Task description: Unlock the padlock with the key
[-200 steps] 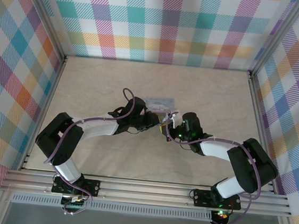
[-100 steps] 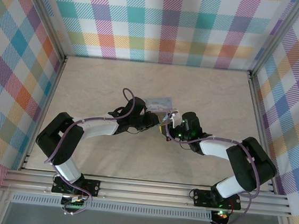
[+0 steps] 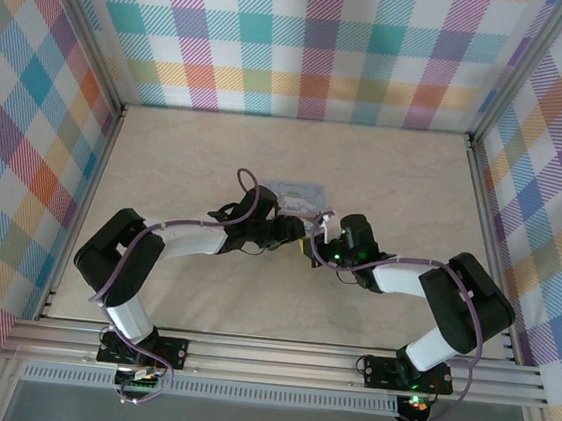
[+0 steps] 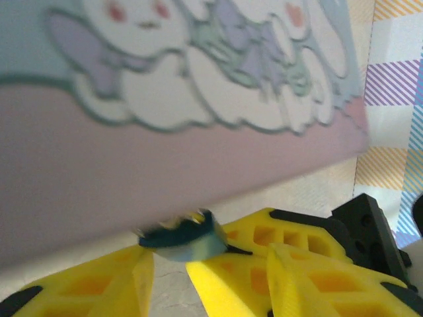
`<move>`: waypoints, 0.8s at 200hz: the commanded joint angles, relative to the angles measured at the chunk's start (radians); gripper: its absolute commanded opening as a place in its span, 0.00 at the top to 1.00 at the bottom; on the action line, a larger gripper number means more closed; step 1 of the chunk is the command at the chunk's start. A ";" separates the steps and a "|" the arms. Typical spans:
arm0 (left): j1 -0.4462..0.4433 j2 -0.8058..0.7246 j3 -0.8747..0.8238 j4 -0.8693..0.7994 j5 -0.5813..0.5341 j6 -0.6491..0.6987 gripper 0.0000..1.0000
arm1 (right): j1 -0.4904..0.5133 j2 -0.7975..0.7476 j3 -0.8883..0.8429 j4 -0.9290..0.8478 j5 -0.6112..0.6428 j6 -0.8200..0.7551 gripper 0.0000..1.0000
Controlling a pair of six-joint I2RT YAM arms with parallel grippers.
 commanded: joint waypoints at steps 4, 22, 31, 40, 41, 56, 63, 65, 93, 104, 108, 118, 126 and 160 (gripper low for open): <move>0.001 -0.086 -0.004 -0.036 -0.001 0.013 0.42 | -0.005 0.007 0.011 0.012 0.001 0.029 1.00; 0.008 -0.131 -0.027 -0.057 -0.019 0.010 0.35 | -0.004 0.007 0.013 -0.006 -0.010 0.051 1.00; 0.013 -0.155 -0.041 -0.064 -0.029 0.005 0.33 | -0.004 0.007 0.020 -0.027 -0.019 0.061 1.00; 0.017 -0.177 -0.058 -0.071 -0.041 -0.004 0.31 | -0.004 0.007 0.033 -0.059 -0.031 0.069 1.00; 0.018 -0.180 -0.060 -0.071 -0.041 -0.007 0.31 | -0.004 0.007 0.034 -0.061 -0.032 0.070 1.00; 0.027 -0.214 -0.094 -0.067 -0.055 -0.042 0.31 | -0.004 0.006 0.056 -0.108 -0.058 0.085 1.00; 0.031 -0.226 -0.108 -0.061 -0.059 -0.065 0.31 | -0.005 0.006 0.067 -0.133 -0.070 0.092 1.00; 0.032 -0.229 -0.114 -0.059 -0.060 -0.072 0.31 | -0.005 0.006 0.072 -0.141 -0.074 0.094 1.00; 0.036 -0.261 -0.189 0.012 -0.072 -0.194 0.34 | -0.004 0.012 0.122 -0.245 -0.128 0.129 1.00; 0.036 -0.271 -0.223 0.053 -0.079 -0.251 0.37 | -0.005 0.012 0.130 -0.266 -0.139 0.156 1.00; 0.035 -0.276 -0.237 0.072 -0.081 -0.277 0.39 | -0.004 0.010 0.130 -0.271 -0.143 0.164 1.00; 0.034 -0.285 -0.270 0.117 -0.089 -0.327 0.41 | -0.003 0.008 0.128 -0.278 -0.149 0.194 1.00; 0.034 -0.293 -0.289 0.141 -0.098 -0.358 0.42 | -0.003 0.006 0.128 -0.285 -0.151 0.219 1.00; 0.026 -0.316 -0.334 0.183 -0.130 -0.432 0.44 | 0.002 -0.008 0.151 -0.372 -0.156 0.310 1.00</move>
